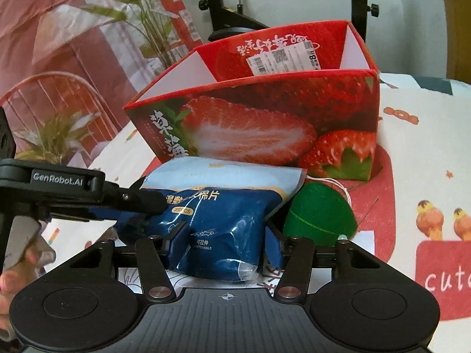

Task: Organize soft objects
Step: 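Close the left gripper on the wet-wipes pouch and lift it, then carry the pouch into the red box and open the left gripper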

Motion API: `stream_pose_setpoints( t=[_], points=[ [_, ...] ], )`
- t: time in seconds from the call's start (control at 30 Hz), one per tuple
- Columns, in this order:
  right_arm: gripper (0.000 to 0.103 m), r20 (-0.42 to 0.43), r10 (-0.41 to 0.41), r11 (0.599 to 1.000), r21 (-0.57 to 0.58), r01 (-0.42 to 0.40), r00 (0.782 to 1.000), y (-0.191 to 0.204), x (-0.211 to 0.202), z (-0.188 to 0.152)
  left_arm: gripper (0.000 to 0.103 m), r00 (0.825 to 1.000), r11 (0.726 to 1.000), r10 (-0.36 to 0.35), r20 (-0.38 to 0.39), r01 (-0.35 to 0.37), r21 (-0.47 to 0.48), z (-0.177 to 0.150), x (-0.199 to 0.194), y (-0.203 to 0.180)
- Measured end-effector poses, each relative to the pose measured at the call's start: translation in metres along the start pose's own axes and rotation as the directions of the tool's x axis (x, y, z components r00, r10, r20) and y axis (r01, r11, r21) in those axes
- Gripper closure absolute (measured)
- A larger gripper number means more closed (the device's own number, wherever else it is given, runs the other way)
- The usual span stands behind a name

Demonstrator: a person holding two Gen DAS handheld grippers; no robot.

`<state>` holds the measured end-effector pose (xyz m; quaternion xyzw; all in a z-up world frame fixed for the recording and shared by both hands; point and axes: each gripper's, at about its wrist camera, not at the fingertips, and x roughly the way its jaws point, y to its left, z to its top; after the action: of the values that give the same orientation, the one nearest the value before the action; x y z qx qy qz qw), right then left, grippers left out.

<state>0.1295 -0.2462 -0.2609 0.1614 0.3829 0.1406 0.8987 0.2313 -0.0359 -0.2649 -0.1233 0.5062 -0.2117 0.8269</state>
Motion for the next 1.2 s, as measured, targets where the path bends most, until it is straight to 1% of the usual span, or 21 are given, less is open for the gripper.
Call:
stream_pose_setpoints(
  t=[0.07,0.17,0.23,0.47,0.67,0.8,0.93,1.03,1.2],
  points=[
    [0.060,0.013,-0.017,0.999,-0.041,0.018,1.000,0.007,-0.003,-0.001,0.053,1.000,1.000,0.003,0.010,-0.003,0.026,-0.002,-0.003,-0.005],
    [0.063,0.030,-0.047,0.993,-0.106,0.050,0.998,0.017,-0.008,-0.003,0.054,1.000,0.998,0.014,0.019,-0.015,0.061,-0.004,-0.007,-0.011],
    [0.064,0.037,-0.055,0.990,-0.126,0.059,0.998,0.021,-0.011,-0.005,0.055,1.000,0.997,0.015,0.025,-0.017,0.070,-0.006,-0.010,-0.013],
    [0.065,0.065,-0.057,0.987,-0.149,0.066,0.996,0.029,-0.020,-0.004,0.055,0.998,0.996,0.017,0.055,-0.022,0.090,-0.008,-0.019,-0.015],
    [0.065,0.084,-0.058,0.987,-0.143,0.069,0.995,0.031,-0.028,-0.001,0.055,0.997,0.993,-0.002,0.082,-0.007,0.115,-0.008,-0.027,-0.017],
    [0.066,0.105,-0.047,0.987,-0.146,0.062,0.993,0.035,-0.034,0.005,0.055,0.994,0.990,-0.019,0.110,0.003,0.138,-0.002,-0.036,-0.019],
    [0.066,0.126,-0.042,0.986,-0.154,0.061,0.991,0.039,-0.044,0.013,0.056,0.987,0.986,-0.050,0.150,0.024,0.168,0.002,-0.048,-0.026],
    [0.066,0.142,-0.063,0.983,-0.162,0.086,0.988,0.044,-0.052,0.024,0.056,0.981,0.981,-0.074,0.177,0.039,0.191,0.006,-0.057,-0.032],
    [0.066,0.226,-0.078,0.965,-0.226,0.130,0.971,0.064,-0.067,0.040,0.056,0.968,0.977,-0.103,0.231,0.054,0.208,0.021,-0.073,-0.035]
  ],
)
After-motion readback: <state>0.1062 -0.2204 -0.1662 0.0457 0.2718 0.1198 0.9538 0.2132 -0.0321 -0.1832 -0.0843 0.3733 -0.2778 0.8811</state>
